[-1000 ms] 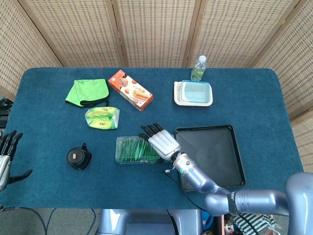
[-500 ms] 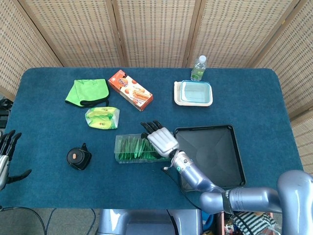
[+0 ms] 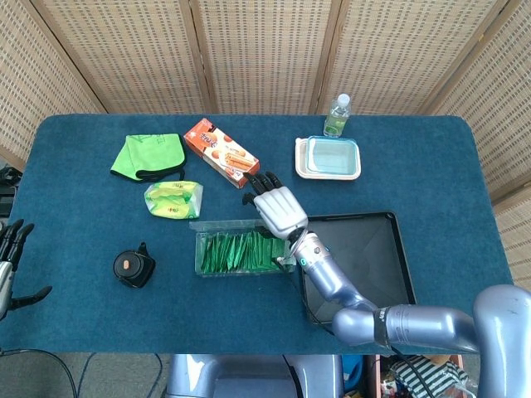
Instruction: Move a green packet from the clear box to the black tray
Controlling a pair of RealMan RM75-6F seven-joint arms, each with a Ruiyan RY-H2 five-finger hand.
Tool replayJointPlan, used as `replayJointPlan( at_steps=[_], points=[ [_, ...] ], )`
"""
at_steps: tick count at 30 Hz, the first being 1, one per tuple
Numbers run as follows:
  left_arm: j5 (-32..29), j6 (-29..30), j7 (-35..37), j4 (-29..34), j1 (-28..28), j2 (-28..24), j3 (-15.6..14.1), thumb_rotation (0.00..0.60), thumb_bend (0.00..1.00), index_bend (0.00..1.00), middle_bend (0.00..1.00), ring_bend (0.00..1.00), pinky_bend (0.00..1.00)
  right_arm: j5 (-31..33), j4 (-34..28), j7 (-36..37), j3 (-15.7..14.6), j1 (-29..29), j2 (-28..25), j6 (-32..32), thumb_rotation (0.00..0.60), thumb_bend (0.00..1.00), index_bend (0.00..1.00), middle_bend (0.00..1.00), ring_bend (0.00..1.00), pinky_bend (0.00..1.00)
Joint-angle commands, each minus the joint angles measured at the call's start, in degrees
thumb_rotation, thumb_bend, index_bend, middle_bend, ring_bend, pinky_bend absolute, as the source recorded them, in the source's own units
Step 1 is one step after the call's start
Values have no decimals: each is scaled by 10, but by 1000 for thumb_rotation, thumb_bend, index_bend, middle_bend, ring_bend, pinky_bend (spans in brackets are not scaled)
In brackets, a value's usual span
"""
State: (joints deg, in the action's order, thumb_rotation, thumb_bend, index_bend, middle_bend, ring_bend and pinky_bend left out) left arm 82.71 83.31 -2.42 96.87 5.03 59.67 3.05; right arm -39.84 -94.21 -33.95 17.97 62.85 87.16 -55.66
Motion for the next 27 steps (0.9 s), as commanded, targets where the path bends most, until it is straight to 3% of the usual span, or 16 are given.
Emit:
replayJointPlan(
  at_steps=[1, 8, 12, 15, 20, 27],
  points=[
    [-1, -2, 2, -1, 1, -1, -1, 600, 130, 0, 0, 0, 0, 55, 32, -21, 9, 20, -1, 9, 600, 562, 353, 0, 0, 0],
    [-3, -4, 9, -1, 1, -5, 0, 600, 130, 0, 0, 0, 0, 118, 73, -27, 18, 35, 8, 5, 600, 535, 302, 0, 0, 0],
    [-4, -5, 10, -1, 1, -5, 0, 600, 130, 0, 0, 0, 0, 115, 83, -20, 18, 35, 14, -2, 600, 408, 179, 0, 0, 0],
    [-4, -5, 11, -1, 1, -6, 0, 600, 131, 0, 0, 0, 0, 94, 85, -8, 16, 30, 17, -9, 600, 396, 144, 0, 0, 0],
    [-6, -6, 12, -1, 1, -6, 0, 600, 130, 0, 0, 0, 0, -51, 62, 70, -9, 2, 4, 8, 600, 373, 156, 0, 0, 0],
    [-8, -11, 4, -1, 4, -3, -1, 600, 131, 0, 0, 0, 0, -235, 71, 151, -67, -14, -10, 58, 600, 373, 352, 24, 0, 0]
  ],
)
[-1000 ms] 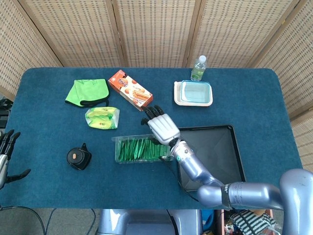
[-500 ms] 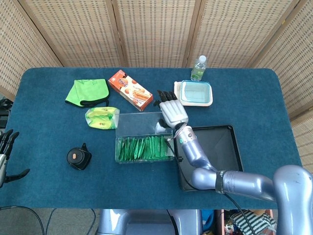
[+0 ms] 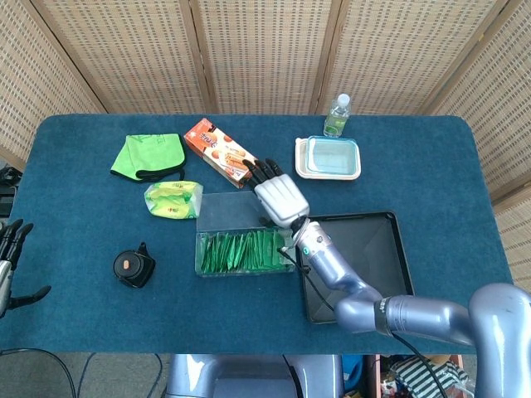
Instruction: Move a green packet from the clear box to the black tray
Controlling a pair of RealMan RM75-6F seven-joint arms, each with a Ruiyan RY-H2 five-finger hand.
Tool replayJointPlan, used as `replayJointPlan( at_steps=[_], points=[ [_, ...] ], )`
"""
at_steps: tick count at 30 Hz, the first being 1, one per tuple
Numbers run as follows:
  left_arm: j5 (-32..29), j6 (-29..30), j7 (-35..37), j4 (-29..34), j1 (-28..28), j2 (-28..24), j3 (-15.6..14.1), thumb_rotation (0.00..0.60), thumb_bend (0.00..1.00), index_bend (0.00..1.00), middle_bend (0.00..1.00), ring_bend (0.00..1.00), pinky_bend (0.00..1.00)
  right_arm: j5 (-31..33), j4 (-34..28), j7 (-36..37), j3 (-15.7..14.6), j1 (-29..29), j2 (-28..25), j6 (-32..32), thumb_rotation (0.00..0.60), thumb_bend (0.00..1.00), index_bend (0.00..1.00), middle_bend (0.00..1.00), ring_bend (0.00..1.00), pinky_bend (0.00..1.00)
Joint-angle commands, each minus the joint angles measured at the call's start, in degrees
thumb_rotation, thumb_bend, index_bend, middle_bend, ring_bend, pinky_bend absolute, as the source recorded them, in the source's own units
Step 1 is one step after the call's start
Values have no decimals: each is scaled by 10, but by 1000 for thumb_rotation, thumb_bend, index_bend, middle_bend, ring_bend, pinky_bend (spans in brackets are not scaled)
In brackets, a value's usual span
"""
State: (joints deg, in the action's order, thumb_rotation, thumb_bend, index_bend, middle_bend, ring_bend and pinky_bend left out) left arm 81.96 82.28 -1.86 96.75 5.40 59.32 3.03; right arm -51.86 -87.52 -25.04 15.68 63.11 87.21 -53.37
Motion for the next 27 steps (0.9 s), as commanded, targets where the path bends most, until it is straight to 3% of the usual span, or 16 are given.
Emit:
replayJointPlan(
  at_steps=[1, 8, 27],
  points=[
    [-1, -1, -1, 0, 1, 1, -1, 600, 130, 0, 0, 0, 0, -130, 9, 66, -49, -17, -8, 36, 600, 374, 365, 31, 0, 0],
    [3, 1, -3, 2, 0, 1, -2, 600, 130, 0, 0, 0, 0, -168, 33, 70, -62, -14, 12, 47, 600, 377, 394, 51, 0, 0],
    [3, -1, 8, 2, 0, -4, -3, 600, 130, 0, 0, 0, 0, -171, 74, 37, -65, -10, 60, 65, 600, 402, 453, 57, 0, 0]
  ],
)
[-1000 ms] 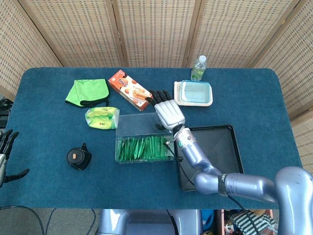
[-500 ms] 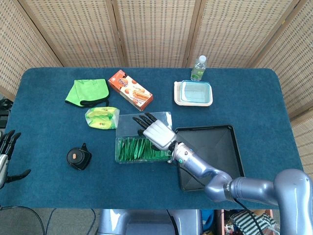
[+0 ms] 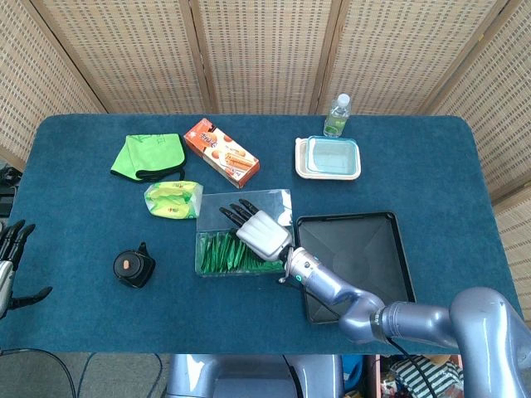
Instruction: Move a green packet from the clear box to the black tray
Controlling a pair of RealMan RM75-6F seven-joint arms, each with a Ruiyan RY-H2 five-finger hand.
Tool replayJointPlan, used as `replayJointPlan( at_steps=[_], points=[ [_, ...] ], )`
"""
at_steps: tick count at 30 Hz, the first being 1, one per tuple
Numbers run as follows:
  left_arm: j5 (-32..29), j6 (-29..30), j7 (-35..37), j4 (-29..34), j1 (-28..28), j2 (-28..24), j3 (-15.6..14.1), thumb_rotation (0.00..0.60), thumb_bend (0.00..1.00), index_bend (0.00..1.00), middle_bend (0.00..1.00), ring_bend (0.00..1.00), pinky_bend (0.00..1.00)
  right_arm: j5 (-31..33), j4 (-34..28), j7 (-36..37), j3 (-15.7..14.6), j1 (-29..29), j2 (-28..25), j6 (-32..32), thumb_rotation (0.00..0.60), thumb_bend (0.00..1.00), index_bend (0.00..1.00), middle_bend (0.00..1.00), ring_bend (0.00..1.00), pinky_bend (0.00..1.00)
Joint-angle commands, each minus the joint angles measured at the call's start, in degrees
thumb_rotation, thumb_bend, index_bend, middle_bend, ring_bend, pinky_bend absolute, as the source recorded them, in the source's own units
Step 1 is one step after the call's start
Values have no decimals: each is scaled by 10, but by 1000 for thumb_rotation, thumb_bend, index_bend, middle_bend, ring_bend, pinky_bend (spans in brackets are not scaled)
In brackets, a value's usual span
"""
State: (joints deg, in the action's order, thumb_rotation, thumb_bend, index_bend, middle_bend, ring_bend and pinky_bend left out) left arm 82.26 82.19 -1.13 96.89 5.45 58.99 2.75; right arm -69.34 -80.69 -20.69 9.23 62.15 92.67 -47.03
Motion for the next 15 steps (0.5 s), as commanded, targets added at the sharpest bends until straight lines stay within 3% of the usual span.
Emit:
replayJointPlan(
  at_steps=[1, 15],
  points=[
    [0, 0, 1, 0, 0, 0, 0, 600, 130, 0, 0, 0, 0, 6, 9, -9, -1, 0, 7, 3, 600, 405, 456, 57, 0, 0],
    [1, -4, 4, 0, 2, -2, -1, 600, 130, 0, 0, 0, 0, 8, 14, -30, -5, -10, 9, 1, 600, 477, 525, 60, 0, 0]
  ],
)
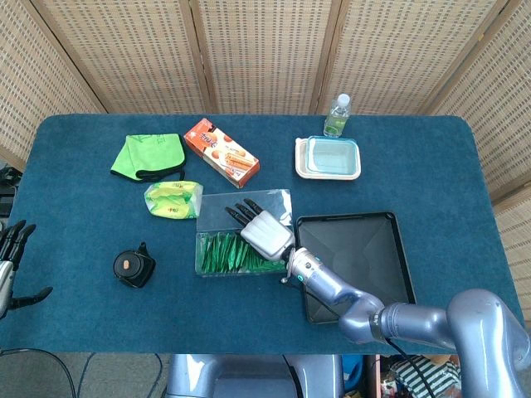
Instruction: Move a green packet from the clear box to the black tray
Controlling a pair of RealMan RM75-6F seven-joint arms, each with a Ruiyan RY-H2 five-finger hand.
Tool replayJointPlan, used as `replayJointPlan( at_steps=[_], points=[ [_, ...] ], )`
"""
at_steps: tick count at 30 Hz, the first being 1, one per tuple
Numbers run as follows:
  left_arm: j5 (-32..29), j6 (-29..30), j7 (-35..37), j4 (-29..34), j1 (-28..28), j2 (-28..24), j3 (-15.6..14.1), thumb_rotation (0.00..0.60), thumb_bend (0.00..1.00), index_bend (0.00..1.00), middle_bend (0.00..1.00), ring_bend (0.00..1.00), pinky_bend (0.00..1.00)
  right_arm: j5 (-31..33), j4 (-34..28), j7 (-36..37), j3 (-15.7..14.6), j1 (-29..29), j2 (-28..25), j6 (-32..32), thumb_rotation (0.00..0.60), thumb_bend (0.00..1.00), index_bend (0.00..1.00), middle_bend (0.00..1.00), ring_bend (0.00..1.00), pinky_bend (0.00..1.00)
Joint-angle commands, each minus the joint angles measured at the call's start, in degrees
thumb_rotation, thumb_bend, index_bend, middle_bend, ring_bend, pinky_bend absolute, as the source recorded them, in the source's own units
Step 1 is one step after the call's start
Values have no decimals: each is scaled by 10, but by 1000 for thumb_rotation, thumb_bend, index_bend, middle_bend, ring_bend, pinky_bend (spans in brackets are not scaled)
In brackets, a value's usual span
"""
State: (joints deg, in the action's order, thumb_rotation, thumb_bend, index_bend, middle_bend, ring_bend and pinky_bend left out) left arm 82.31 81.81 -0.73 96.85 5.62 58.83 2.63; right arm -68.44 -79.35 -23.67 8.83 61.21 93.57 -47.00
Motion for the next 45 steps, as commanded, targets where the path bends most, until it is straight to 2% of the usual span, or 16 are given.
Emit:
replayJointPlan(
  at_steps=[1, 9, 19, 30, 38, 45],
  points=[
    [0, 1, 0, 0, 0, 0, 0, 600, 130, 0, 0, 0, 0, -2, 0, -1, -2, -1, 0, 1, 600, 488, 525, 60, 0, 0],
    [2, 1, 0, 1, 0, 0, -1, 600, 130, 0, 0, 0, 0, -9, 4, -2, -7, -6, 2, 3, 600, 541, 530, 65, 0, 0],
    [2, 2, 2, 0, 0, -1, -1, 600, 130, 0, 0, 0, 0, -28, 18, 14, -6, -14, 14, -8, 600, 608, 619, 90, 0, 0],
    [3, 3, 3, 0, 0, -1, -1, 600, 130, 0, 0, 0, 0, -51, 23, 34, 0, -21, 23, -23, 600, 610, 644, 106, 0, 0],
    [6, 4, 7, 1, -1, -2, -2, 600, 130, 0, 0, 0, 0, -64, -6, 40, 12, -28, 3, -43, 600, 610, 652, 114, 0, 0],
    [10, 6, 9, 1, -2, -3, -3, 600, 130, 0, 0, 0, 0, -68, -62, 24, 27, -38, -37, -66, 600, 610, 652, 115, 0, 9]
  ],
)
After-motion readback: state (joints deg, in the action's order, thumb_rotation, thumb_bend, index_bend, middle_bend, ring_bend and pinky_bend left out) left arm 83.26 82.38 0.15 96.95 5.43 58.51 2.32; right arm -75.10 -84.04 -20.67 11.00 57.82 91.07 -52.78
